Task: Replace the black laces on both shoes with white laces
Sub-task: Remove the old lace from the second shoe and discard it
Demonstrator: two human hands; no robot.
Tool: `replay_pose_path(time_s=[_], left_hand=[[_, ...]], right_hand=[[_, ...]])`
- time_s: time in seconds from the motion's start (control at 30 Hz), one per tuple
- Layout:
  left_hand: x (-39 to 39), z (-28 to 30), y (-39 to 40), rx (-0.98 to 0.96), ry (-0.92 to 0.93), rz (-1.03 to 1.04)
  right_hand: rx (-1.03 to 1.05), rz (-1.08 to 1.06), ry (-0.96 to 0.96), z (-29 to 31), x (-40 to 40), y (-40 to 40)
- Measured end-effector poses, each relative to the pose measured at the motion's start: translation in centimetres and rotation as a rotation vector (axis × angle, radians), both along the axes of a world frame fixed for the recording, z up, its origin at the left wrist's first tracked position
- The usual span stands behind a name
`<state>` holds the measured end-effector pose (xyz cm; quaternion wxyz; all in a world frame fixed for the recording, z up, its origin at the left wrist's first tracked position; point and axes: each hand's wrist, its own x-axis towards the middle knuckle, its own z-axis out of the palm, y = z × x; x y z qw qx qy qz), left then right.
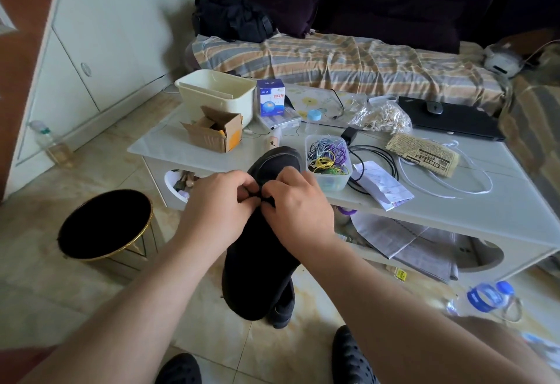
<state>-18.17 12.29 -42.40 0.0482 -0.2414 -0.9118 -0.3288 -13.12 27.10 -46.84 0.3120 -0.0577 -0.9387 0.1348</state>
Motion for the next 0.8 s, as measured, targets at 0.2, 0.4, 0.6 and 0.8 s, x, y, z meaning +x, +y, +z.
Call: replay_pose_path(time_s=[0.2, 0.4, 0.6, 0.8], left_hand=[[0.3, 0.4, -0.4, 0.072, -0.139, -0.025], [0.4, 0.2, -0.7, 0.099, -0.268, -0.057], [-1.7, -0.1, -1.8, 0.146, -0.264, 0.125], [-0.9, 0.3, -0.9, 0.196, -0.222, 0.115]], right_hand=[[-0.013, 0.052, -0.031, -0.2, 0.1, 0.1], [-0.005, 0.031, -0.016, 0.4, -0.2, 0.1], [-1.183, -0.314, 0.012, 2.3, -0.5, 4.3], [-0.914, -0.249, -0.172, 2.3, 0.3, 5.2]])
